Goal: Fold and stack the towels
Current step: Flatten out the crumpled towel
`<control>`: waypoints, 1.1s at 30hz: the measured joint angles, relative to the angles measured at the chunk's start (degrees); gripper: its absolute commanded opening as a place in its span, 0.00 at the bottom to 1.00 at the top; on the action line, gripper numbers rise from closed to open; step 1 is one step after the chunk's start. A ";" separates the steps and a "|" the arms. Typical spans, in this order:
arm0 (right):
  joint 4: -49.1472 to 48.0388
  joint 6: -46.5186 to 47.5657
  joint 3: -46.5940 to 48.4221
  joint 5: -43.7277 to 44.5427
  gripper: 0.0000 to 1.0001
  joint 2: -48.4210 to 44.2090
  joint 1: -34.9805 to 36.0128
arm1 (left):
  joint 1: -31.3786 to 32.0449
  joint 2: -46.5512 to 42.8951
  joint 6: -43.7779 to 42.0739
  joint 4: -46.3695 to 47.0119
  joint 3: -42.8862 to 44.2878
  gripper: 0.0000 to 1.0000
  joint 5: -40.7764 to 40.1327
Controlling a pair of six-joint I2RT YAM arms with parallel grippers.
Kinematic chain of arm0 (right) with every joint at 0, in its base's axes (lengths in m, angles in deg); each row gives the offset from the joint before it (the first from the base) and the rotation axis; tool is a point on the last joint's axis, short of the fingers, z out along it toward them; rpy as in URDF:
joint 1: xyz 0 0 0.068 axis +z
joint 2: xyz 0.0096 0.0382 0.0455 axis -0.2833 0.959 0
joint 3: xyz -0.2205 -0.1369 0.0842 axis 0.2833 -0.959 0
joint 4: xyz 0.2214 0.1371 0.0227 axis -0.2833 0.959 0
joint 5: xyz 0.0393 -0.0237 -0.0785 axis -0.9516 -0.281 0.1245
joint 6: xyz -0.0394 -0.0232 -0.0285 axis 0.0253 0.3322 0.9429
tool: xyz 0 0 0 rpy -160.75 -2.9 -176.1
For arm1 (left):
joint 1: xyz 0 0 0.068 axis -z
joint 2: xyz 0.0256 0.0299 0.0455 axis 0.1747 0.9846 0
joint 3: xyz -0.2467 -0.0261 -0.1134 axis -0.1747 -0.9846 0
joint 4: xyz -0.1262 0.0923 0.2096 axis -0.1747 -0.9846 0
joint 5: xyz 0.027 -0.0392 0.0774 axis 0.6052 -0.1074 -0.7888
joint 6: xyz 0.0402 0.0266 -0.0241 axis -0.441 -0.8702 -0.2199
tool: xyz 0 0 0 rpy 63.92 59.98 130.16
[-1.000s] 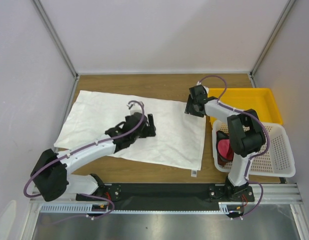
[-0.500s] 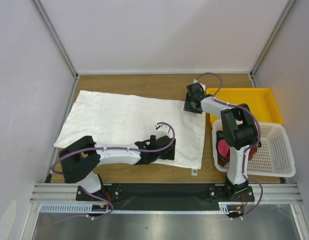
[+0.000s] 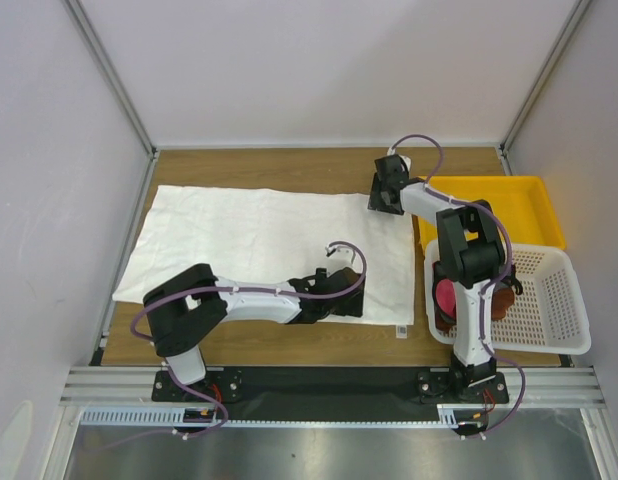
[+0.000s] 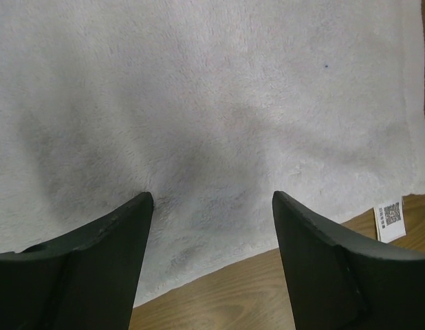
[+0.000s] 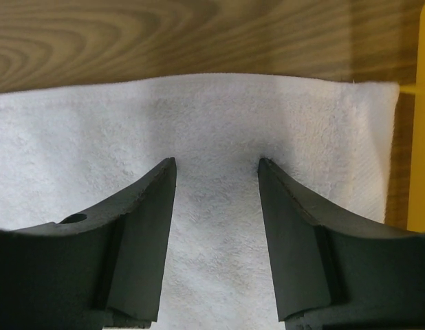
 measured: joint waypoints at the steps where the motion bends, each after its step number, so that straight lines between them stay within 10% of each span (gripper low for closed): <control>1: 0.28 0.07 0.87 -0.07 0.56 0.55 -0.07 | 0.04 0.07 0.00 -0.02 0.13 0.75 0.15; 21: 3.87 1.84 7.85 -1.86 0.61 3.28 0.17 | -0.85 -2.71 -2.21 -7.30 4.83 0.87 -0.39; 33: 5.84 4.66 16.74 -4.13 0.68 -3.93 11.04 | -31.52 -36.28 1.03 -11.28 -10.05 0.94 -8.26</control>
